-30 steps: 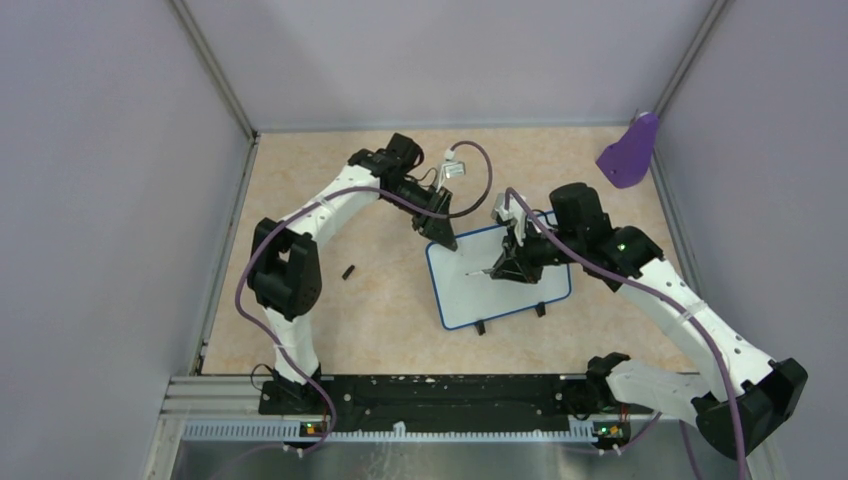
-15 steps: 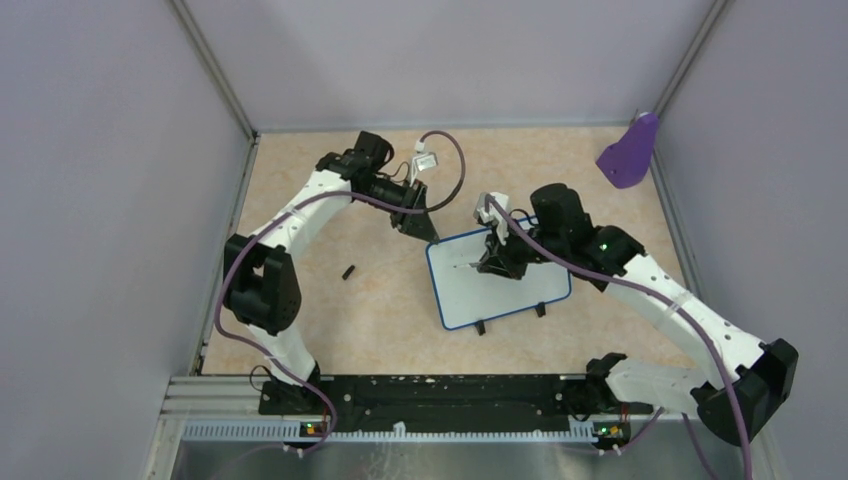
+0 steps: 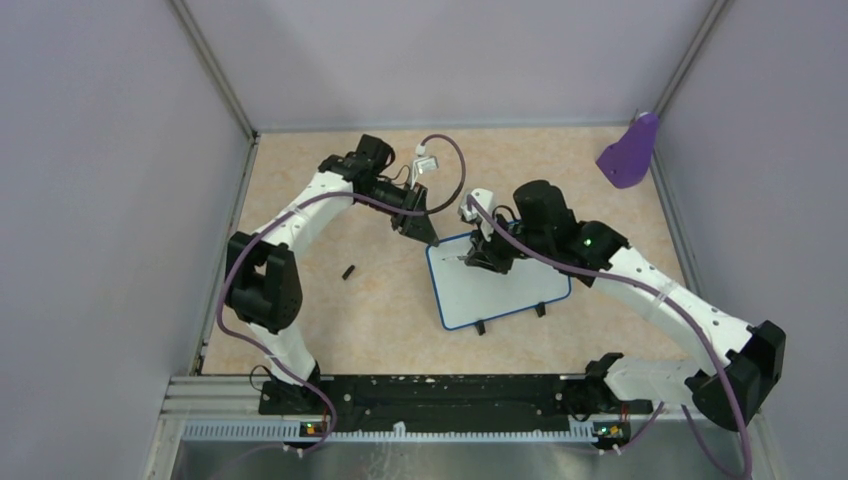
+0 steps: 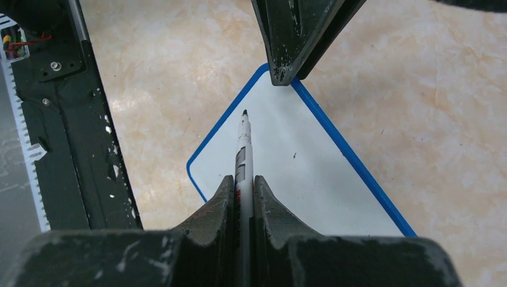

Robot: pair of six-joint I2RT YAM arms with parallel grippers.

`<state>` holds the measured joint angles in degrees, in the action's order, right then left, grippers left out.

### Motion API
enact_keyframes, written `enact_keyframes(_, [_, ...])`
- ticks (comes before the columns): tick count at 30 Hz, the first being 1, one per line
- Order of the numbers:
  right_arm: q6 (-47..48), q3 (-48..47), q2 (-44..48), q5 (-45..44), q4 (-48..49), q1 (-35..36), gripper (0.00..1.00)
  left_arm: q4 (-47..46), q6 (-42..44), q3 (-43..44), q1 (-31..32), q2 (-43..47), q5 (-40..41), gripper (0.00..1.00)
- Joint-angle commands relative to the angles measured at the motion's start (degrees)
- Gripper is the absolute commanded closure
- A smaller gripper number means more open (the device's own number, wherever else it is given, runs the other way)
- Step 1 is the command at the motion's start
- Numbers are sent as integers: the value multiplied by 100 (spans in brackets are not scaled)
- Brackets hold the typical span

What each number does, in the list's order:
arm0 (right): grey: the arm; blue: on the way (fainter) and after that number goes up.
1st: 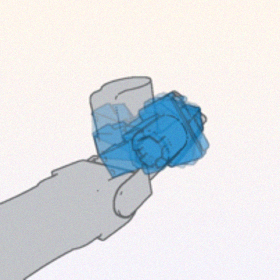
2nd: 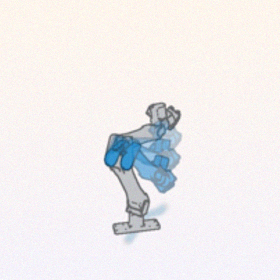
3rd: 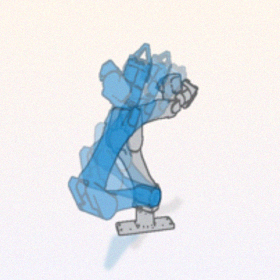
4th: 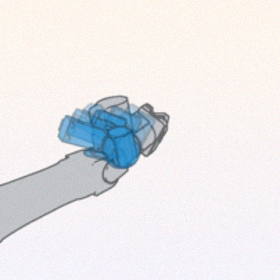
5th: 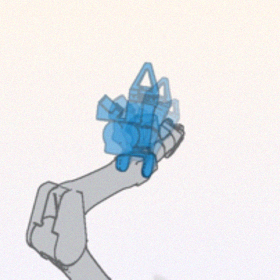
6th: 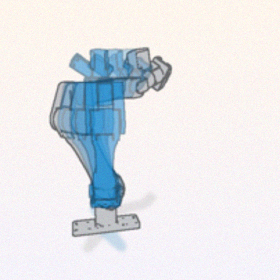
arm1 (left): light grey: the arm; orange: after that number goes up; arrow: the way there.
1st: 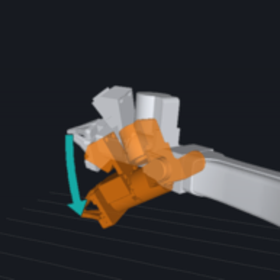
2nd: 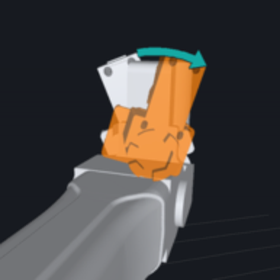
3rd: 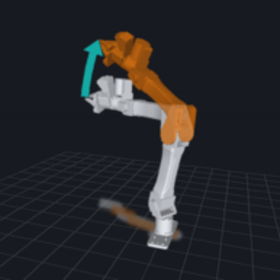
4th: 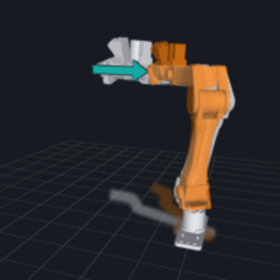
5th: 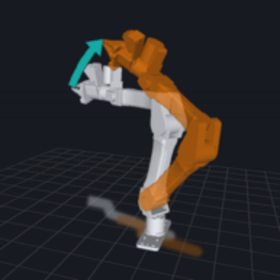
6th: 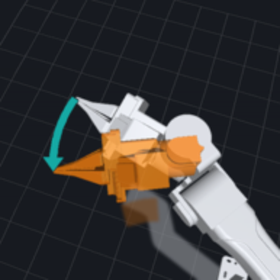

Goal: Write a sentence on the whiteboard
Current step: Hold the whiteboard on the whiteboard stand.

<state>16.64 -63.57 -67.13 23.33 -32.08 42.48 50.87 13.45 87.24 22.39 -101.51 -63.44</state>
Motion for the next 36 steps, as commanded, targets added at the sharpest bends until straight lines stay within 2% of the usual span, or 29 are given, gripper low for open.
enact_keyframes(1, [-47,-335,-90,-172,329,157,100,-177,22,-78,11,-5,-117,70])
enact_keyframes(13, [8,-533,-369,-459,397,437,100,-153,0,-4,14,-132,-134,99])
enact_keyframes(22, [13,-494,-465,-816,478,528,100,-148,-3,0,18,-149,-142,100])
enact_keyframes(36, [-21,-544,-583,-733,571,525,100,-144,5,-1,19,-158,-150,100])
